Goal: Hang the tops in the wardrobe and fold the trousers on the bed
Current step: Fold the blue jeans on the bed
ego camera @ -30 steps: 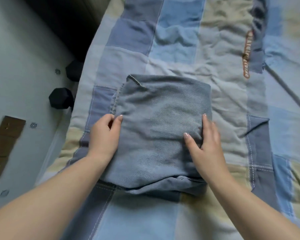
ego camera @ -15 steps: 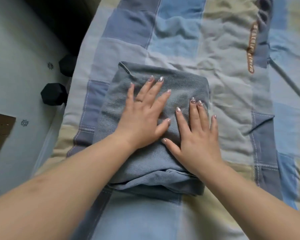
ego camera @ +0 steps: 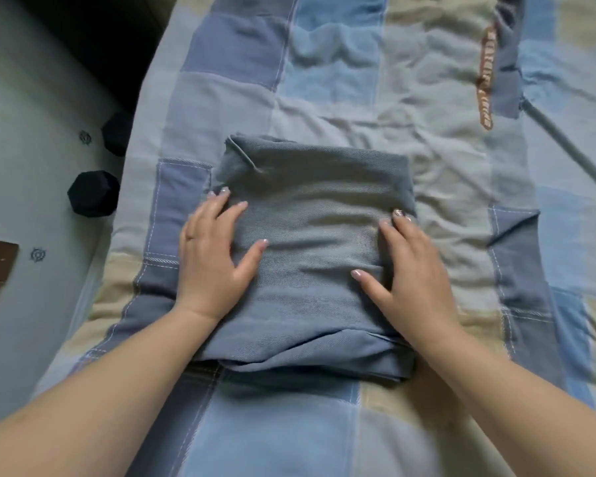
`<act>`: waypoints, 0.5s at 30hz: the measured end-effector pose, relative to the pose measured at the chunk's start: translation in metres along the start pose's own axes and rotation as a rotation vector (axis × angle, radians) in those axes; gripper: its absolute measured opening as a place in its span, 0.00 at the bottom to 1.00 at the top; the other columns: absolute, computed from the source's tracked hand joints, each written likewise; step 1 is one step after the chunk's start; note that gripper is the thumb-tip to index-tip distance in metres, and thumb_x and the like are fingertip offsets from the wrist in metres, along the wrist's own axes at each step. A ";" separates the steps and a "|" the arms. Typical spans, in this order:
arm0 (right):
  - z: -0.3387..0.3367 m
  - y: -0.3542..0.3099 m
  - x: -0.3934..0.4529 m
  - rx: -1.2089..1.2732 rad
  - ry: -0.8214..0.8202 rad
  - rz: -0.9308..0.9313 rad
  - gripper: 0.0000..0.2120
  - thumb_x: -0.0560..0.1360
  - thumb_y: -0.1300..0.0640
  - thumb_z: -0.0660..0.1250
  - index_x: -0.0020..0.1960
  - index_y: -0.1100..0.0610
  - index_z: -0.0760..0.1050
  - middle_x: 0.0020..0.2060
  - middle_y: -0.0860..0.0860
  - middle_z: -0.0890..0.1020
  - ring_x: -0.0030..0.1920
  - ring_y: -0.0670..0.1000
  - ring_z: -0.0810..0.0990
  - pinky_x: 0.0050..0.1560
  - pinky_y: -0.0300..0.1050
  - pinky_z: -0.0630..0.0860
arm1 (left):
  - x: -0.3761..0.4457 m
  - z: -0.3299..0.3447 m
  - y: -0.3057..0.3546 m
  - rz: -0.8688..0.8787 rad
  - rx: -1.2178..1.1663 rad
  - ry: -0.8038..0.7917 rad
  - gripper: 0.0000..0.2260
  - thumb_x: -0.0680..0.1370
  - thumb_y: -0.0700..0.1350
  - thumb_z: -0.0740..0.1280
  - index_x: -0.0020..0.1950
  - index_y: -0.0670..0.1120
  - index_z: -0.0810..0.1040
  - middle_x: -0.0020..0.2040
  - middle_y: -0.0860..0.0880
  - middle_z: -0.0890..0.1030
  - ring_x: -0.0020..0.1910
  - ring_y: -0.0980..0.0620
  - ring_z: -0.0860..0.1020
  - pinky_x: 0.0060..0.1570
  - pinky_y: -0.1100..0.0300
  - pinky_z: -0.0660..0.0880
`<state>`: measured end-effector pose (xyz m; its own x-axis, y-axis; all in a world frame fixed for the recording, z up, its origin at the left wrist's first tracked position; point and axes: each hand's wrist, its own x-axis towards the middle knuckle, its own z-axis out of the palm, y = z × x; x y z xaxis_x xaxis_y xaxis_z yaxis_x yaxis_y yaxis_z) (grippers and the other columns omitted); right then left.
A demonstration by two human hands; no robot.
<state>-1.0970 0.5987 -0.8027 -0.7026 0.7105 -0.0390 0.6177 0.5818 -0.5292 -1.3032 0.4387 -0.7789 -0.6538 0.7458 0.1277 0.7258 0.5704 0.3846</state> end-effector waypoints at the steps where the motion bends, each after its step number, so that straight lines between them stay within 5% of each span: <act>1: -0.005 0.001 -0.002 0.101 0.044 0.103 0.34 0.70 0.44 0.69 0.71 0.58 0.66 0.69 0.56 0.69 0.69 0.56 0.66 0.69 0.49 0.62 | -0.005 -0.008 -0.004 -0.139 -0.111 0.045 0.26 0.75 0.57 0.66 0.68 0.44 0.71 0.69 0.43 0.70 0.70 0.45 0.66 0.70 0.53 0.60; 5: -0.012 -0.001 -0.006 0.439 -0.049 0.563 0.20 0.72 0.44 0.69 0.57 0.56 0.75 0.52 0.52 0.81 0.53 0.53 0.79 0.52 0.47 0.73 | -0.026 -0.022 -0.018 -0.570 -0.328 -0.039 0.29 0.73 0.55 0.70 0.70 0.45 0.68 0.60 0.51 0.73 0.59 0.53 0.72 0.61 0.59 0.66; 10: -0.030 0.006 0.007 0.843 -0.337 0.850 0.23 0.68 0.42 0.73 0.52 0.60 0.79 0.49 0.57 0.84 0.48 0.56 0.83 0.48 0.51 0.80 | -0.001 -0.031 -0.020 -0.861 -0.604 -0.253 0.22 0.71 0.58 0.72 0.58 0.45 0.79 0.53 0.50 0.83 0.50 0.52 0.81 0.50 0.58 0.76; 13: -0.040 0.002 0.008 1.041 -0.461 0.878 0.23 0.65 0.44 0.75 0.51 0.59 0.80 0.44 0.53 0.86 0.43 0.53 0.84 0.44 0.45 0.79 | 0.007 -0.041 -0.011 -0.945 -0.717 -0.464 0.22 0.67 0.58 0.75 0.54 0.45 0.81 0.48 0.47 0.85 0.47 0.47 0.83 0.49 0.54 0.79; 15: -0.046 -0.001 0.000 1.094 -0.428 0.841 0.20 0.68 0.46 0.74 0.52 0.59 0.80 0.44 0.53 0.86 0.44 0.52 0.85 0.43 0.43 0.79 | 0.002 -0.049 0.004 -0.942 -0.727 -0.453 0.22 0.65 0.57 0.76 0.52 0.44 0.82 0.46 0.47 0.85 0.45 0.46 0.84 0.47 0.53 0.79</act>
<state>-1.0820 0.6164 -0.7636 -0.4448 0.3984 -0.8021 0.4561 -0.6700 -0.5857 -1.3115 0.4258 -0.7326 -0.6145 0.2887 -0.7342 -0.3559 0.7291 0.5846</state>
